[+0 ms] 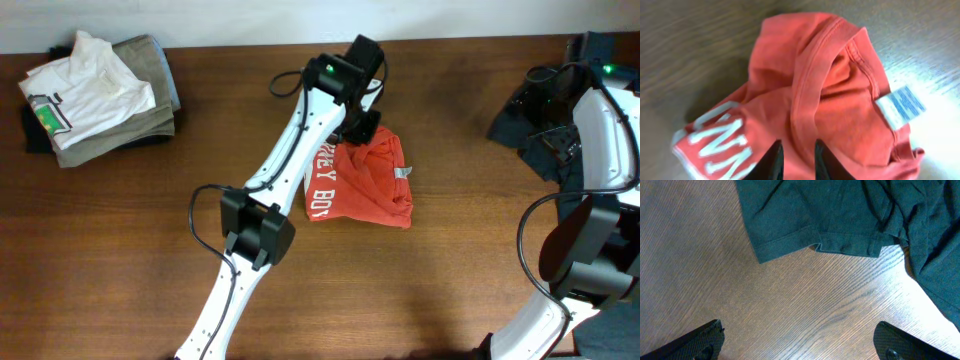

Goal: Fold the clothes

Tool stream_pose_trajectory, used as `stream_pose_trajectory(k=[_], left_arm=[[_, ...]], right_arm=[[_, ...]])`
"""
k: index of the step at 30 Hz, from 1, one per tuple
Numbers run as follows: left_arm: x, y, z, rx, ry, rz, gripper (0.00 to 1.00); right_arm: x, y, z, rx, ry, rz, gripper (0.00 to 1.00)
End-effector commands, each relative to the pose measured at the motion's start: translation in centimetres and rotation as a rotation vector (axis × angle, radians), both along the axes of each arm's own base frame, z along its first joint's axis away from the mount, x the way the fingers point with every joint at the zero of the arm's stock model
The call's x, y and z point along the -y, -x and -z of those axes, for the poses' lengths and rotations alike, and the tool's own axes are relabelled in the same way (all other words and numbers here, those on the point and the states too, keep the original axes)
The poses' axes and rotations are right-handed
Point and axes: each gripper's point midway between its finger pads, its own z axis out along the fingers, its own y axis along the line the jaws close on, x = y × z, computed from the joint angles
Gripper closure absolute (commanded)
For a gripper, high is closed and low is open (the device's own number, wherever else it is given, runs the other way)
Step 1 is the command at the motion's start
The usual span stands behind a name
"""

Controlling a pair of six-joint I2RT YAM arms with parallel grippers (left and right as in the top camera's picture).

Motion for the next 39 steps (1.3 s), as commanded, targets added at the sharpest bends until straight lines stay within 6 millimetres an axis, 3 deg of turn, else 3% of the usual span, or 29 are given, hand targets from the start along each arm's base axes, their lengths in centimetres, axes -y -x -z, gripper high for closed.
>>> stream_pose_trajectory(k=[1,8,10,14,18,21,22,24,26,29,31,36,37,39], left_arm=[[1.1,0.9,4.4,-0.077,-0.014,0.031,0.79],[2.2,-0.7,9.1,-0.061,-0.003,0.033,0.79],[2.8,-1.7,9.1,-0.023,0.020,0.032,0.79],[3.7,-5.7,8.0,0.156,0.047,0.008,0.76],[4.5,-7.3,7.1,0.239,0.070,0.024,0.75],[4.7,-7.8,4.5,0.280,0.096,0.022,0.69],[4.9,-8.0,2.6,0.309,0.115,0.020,0.60],[5.1,-8.3,-1.9,0.373,0.157,0.018,0.55],[4.4,-7.2,-7.3,0.414,0.184,0.016,0.52],[2.6,-4.4,-9.9,0.361,0.151,0.020,0.51],[1.3,-2.1,-9.8,0.283,0.100,0.026,0.51],[-0.7,0.8,-8.1,0.149,0.014,0.032,0.51],[-1.2,1.9,-7.7,0.105,-0.010,0.037,0.53],[-1.7,4.2,-6.9,0.008,-0.040,0.054,0.70]], right_arm=[[0.3,0.0,-0.3,0.004,0.011,0.013,0.01],[0.3,0.0,-0.3,0.004,0.012,0.013,0.01],[0.3,0.0,-0.3,0.004,0.011,0.013,0.01],[0.3,0.0,-0.3,0.004,0.011,0.013,0.01],[0.3,0.0,-0.3,0.004,0.011,0.013,0.01],[0.3,0.0,-0.3,0.004,0.012,0.013,0.01],[0.3,0.0,-0.3,0.004,0.011,0.013,0.01],[0.3,0.0,-0.3,0.004,0.011,0.013,0.01],[0.3,0.0,-0.3,0.004,0.011,0.013,0.01],[0.3,0.0,-0.3,0.004,0.012,0.013,0.01],[0.3,0.0,-0.3,0.004,0.011,0.013,0.01],[0.3,0.0,-0.3,0.004,0.011,0.013,0.01],[0.3,0.0,-0.3,0.004,0.012,0.013,0.01],[0.3,0.0,-0.3,0.004,0.011,0.013,0.02]])
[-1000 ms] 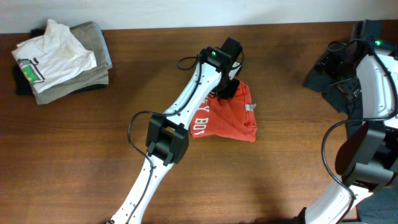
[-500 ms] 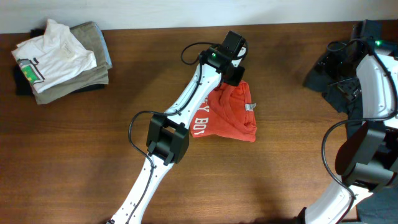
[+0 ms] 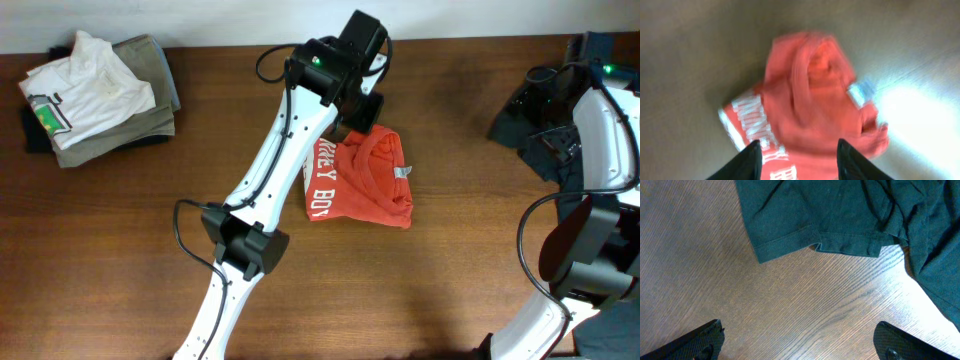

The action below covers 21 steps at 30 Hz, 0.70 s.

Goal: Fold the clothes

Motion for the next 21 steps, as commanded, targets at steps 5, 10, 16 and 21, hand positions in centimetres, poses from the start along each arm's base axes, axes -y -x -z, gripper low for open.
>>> stream_pose_trajectory(k=[5,10,16,21], left_arm=[[1.9,5.8,5.2,-0.255,-0.070,0.100,0.85],[2.5,7.8,9.4,-0.347,-0.142,0.129,0.91],[3.6,7.9,15.9,-0.377,-0.158,0.108,0.90],[3.6,8.9,19.6,-0.416,-0.158,0.115,0.90]], right_arm=[[0.3,0.0,-0.3,0.004,0.011,0.013,0.01],[0.3,0.0,-0.3,0.004,0.011,0.013,0.01],[0.3,0.0,-0.3,0.004,0.011,0.013,0.01],[0.3,0.0,-0.3,0.004,0.011,0.013,0.01]])
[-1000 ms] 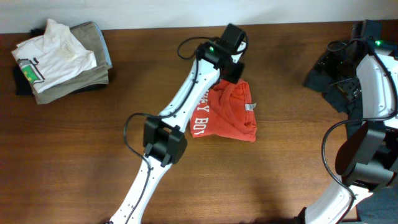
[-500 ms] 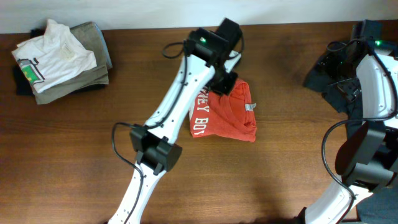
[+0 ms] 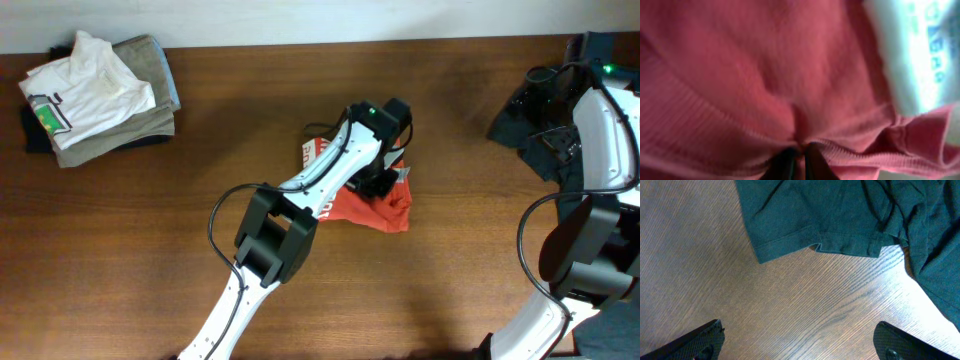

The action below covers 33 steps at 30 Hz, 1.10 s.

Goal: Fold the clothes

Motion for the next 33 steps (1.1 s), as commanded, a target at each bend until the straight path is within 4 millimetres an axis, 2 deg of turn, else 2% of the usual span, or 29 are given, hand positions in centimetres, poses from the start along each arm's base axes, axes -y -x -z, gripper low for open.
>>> stream_pose_trajectory(k=[1,8,9,13,14,15,16,17,18,19,21,23,24,27,30,33], left_arm=[[0.5,1.0,2.4,-0.043,0.014,-0.005,0.90],[5.8,1.9,-1.3,-0.037,0.198,0.059,0.90],[6.5,2.3,-2.1,-0.023,0.213,0.093,0.87],[7.8,2.5,-5.2,0.030,0.235,0.135,0.66],[7.6,2.2,-5.7,0.048,0.224,0.133,0.59],[7.1,1.5,-6.5,0.081,0.211,0.127,0.47],[6.2,0.4,-7.5,0.125,0.182,0.112,0.18],[5.3,-0.6,-8.2,0.160,0.156,0.087,0.05],[4.0,-1.8,-9.1,0.199,0.122,0.040,0.01],[2.8,-2.9,-9.9,0.235,0.092,-0.007,0.01],[-1.0,-6.1,-11.8,0.317,0.028,-0.149,0.01],[-3.7,-8.1,-12.5,0.337,0.020,-0.225,0.01],[-5.7,-9.4,-12.5,0.329,0.014,-0.290,0.01],[-9.8,-10.3,-11.9,0.202,0.059,-0.404,0.01],[-14.6,-11.3,-11.7,0.160,0.026,-0.498,0.01],[-17.1,-12.2,-11.9,0.127,0.078,-0.553,0.01]], right_arm=[[0.3,0.0,-0.3,0.004,0.011,0.013,0.01],[0.3,0.0,-0.3,0.004,0.011,0.013,0.01],[0.3,0.0,-0.3,0.004,0.011,0.013,0.01],[0.3,0.0,-0.3,0.004,0.011,0.013,0.02],[0.3,0.0,-0.3,0.004,0.011,0.013,0.01],[0.3,0.0,-0.3,0.004,0.011,0.013,0.01],[0.3,0.0,-0.3,0.004,0.011,0.013,0.01],[0.3,0.0,-0.3,0.004,0.011,0.013,0.01],[0.3,0.0,-0.3,0.004,0.011,0.013,0.01],[0.3,0.0,-0.3,0.004,0.011,0.013,0.01],[0.3,0.0,-0.3,0.004,0.011,0.013,0.01],[0.3,0.0,-0.3,0.004,0.011,0.013,0.01],[0.3,0.0,-0.3,0.004,0.011,0.013,0.01],[0.3,0.0,-0.3,0.004,0.011,0.013,0.01],[0.3,0.0,-0.3,0.004,0.011,0.013,0.01],[0.3,0.0,-0.3,0.004,0.011,0.013,0.01]])
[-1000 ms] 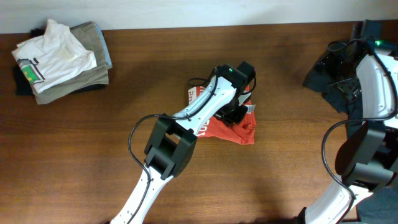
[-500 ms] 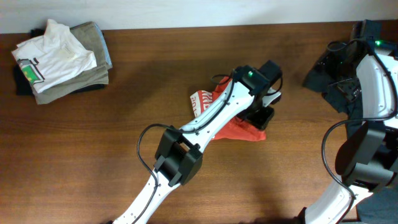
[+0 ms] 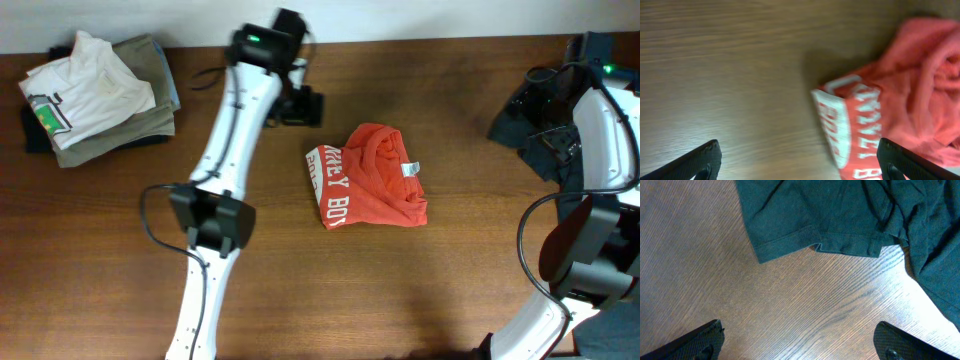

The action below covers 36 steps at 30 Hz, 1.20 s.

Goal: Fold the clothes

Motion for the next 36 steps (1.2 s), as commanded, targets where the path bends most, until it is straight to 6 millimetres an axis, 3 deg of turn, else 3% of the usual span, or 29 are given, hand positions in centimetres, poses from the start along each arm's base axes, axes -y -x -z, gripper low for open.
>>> stream_pose_trajectory(k=[1,5,8,13,16,18,23,26,36], left_arm=[[-0.8,-0.3,0.1,-0.047,0.106,-0.039,0.01],[-0.4,0.1,-0.4,-0.054,0.157,0.006,0.01],[0.0,1.4,-1.1,-0.070,0.148,0.038,0.01],[-3.0,6.0,-4.2,-0.078,-0.017,0.044,0.01],[-3.7,8.8,-4.2,-0.116,-0.022,0.044,0.01],[-3.0,9.4,-2.7,-0.126,0.014,0.052,0.01],[2.4,11.6,4.3,-0.220,0.256,0.110,0.01],[4.4,12.4,7.7,-0.215,0.342,0.143,0.01],[5.7,10.1,12.3,-0.064,0.425,0.060,0.01]], right_arm=[[0.3,0.0,-0.3,0.004,0.011,0.013,0.01],[0.3,0.0,-0.3,0.004,0.011,0.013,0.01],[0.3,0.0,-0.3,0.004,0.011,0.013,0.01],[0.3,0.0,-0.3,0.004,0.011,0.013,0.01],[0.3,0.0,-0.3,0.004,0.011,0.013,0.01],[0.3,0.0,-0.3,0.004,0.011,0.013,0.01],[0.3,0.0,-0.3,0.004,0.011,0.013,0.01],[0.3,0.0,-0.3,0.004,0.011,0.013,0.01],[0.3,0.0,-0.3,0.004,0.011,0.013,0.01]])
